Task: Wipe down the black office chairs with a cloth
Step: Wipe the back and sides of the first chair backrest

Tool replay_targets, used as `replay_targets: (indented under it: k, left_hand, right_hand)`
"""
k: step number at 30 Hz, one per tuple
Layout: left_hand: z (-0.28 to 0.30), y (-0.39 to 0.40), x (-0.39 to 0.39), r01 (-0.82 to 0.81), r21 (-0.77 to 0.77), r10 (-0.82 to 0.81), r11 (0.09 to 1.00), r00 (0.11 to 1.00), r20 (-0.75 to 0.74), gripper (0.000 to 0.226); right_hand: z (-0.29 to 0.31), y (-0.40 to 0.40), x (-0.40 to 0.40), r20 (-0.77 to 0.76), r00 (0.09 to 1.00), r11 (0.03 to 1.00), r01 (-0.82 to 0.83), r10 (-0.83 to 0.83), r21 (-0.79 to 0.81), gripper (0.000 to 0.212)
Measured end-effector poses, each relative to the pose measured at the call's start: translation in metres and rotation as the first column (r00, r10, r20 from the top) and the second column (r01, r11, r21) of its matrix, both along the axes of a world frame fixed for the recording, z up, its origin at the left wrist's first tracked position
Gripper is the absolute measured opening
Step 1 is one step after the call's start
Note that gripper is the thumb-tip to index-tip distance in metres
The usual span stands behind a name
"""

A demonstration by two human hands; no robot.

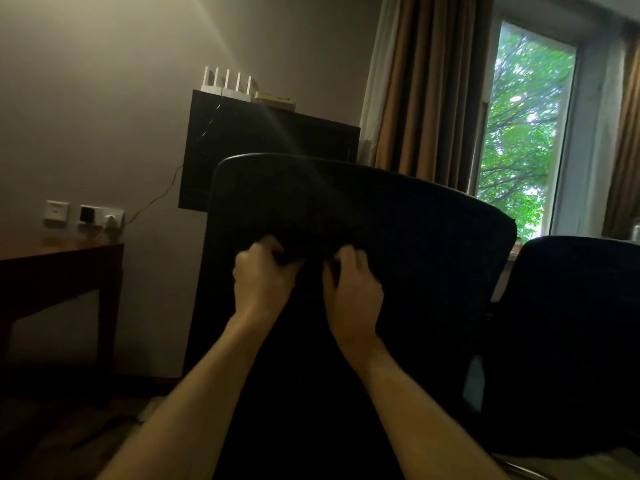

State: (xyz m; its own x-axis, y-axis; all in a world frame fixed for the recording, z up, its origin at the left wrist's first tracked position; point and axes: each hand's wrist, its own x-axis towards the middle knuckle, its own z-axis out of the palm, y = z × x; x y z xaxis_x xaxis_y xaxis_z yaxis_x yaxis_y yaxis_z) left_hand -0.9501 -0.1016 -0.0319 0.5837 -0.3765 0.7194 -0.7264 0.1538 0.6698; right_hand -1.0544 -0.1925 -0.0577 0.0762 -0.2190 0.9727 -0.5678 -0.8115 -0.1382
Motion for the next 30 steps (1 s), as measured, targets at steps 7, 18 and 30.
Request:
replay_targets:
  k: [7,18,30]
  left_hand:
    - [-0.123,-0.009,0.002,0.019,0.151,0.006,0.988,0.986,-0.166,0.015]
    - [0.055,0.014,0.008,0.034,-0.192,-0.018,0.981,0.996,0.085,0.030]
    - [-0.040,-0.003,0.004,-0.034,-0.005,0.034,0.999,0.999,0.008,0.035]
  right_hand:
    - [-0.112,0.004,-0.001,-0.066,0.998,0.993,-0.008,0.016,0.119,0.014]
    - [0.080,0.033,0.001,-0.010,0.994,0.994,-0.111,0.111,-0.004,0.026]
    - [-0.024,0.019,0.005,-0.049,0.999,0.978,0.002,0.009,0.207,0.025]
